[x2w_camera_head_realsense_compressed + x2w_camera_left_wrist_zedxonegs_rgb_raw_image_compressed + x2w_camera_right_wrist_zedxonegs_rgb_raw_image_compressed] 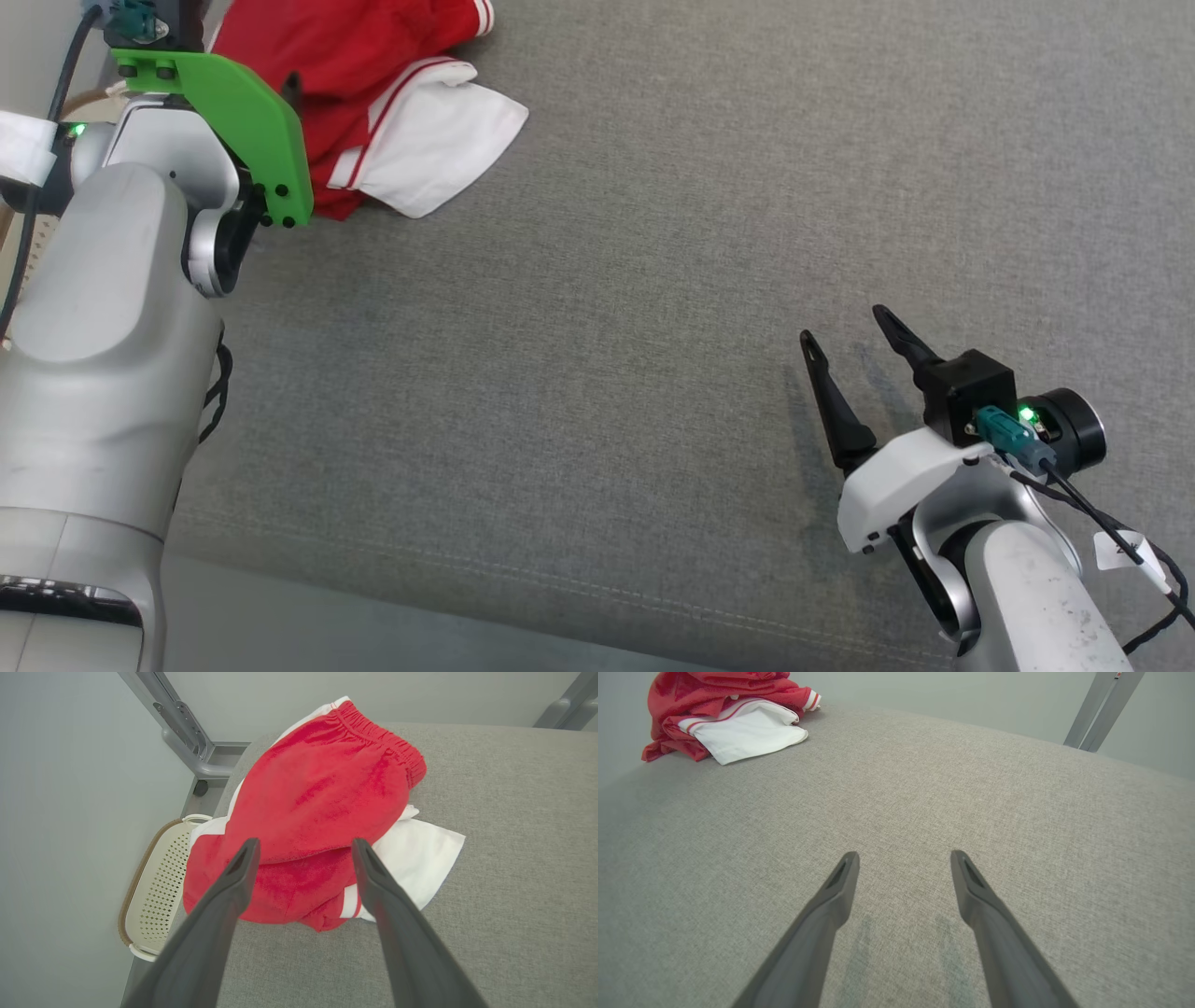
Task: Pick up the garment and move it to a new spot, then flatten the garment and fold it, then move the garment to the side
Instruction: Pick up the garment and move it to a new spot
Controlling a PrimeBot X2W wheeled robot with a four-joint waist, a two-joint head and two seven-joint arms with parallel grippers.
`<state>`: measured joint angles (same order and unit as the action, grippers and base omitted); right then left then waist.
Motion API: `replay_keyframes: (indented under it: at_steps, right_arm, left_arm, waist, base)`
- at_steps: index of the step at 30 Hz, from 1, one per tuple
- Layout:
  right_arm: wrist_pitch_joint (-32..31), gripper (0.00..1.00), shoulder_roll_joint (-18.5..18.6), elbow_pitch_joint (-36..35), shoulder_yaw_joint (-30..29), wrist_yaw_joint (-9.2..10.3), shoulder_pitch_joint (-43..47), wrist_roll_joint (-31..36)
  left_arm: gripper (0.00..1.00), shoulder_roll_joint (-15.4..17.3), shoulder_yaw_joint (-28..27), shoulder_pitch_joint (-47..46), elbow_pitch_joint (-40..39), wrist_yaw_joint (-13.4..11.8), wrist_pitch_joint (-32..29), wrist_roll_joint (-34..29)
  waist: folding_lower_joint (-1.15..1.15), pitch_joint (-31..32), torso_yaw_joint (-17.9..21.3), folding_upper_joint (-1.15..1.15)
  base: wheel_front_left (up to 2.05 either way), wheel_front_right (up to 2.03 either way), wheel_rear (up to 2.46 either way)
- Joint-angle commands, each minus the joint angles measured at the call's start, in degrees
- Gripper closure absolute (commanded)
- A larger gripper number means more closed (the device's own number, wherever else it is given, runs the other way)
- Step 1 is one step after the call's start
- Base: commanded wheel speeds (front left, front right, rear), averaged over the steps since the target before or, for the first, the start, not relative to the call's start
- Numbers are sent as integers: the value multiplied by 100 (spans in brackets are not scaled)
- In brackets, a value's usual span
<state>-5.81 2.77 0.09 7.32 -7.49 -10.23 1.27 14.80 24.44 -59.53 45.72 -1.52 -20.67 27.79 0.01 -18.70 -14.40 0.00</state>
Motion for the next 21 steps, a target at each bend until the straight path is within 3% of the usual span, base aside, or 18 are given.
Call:
replay_keyframes:
  at_steps: [1,8,16,17,18,19,21]
  right_arm:
    - [-16,0,20,-61,27,0,-88,53]
    - [-36,0,20,-124,141,0,-130,66]
    - [16,0,20,-51,264,0,-88,18]
    - [28,0,20,-39,269,0,-74,15]
    - [37,0,20,-27,272,0,-60,5]
    - [38,0,19,-17,278,0,-52,9]
    - [45,0,19,-6,283,0,-42,15]
  left_arm:
    - [0,38,30,-137,76,49,-39,-31]
    - [0,166,116,-484,478,145,-378,-50]
    - [0,465,312,-694,816,-127,-541,-348]
    - [7,495,316,-712,859,-154,-571,-355]
    - [57,508,328,-726,891,-188,-603,-374]
    - [100,519,328,-744,911,-222,-616,-375]
    - [100,530,314,-759,921,-272,-600,-373]
  waist:
    - [-1,-348,297,0]
    - [-1,-600,475,0]
    - [-1,-694,754,0]
    - [-1,-693,782,0]
    - [-1,-690,804,0]
    - [-1,-691,820,0]
    - [-1,-691,832,0]
  base:
    - [0,0,0]
    - [0,0,0]
    - [0,0,0]
    - [0,0,0]
    - [0,0,0]
    - [0,0,0]
    - [0,0,0]
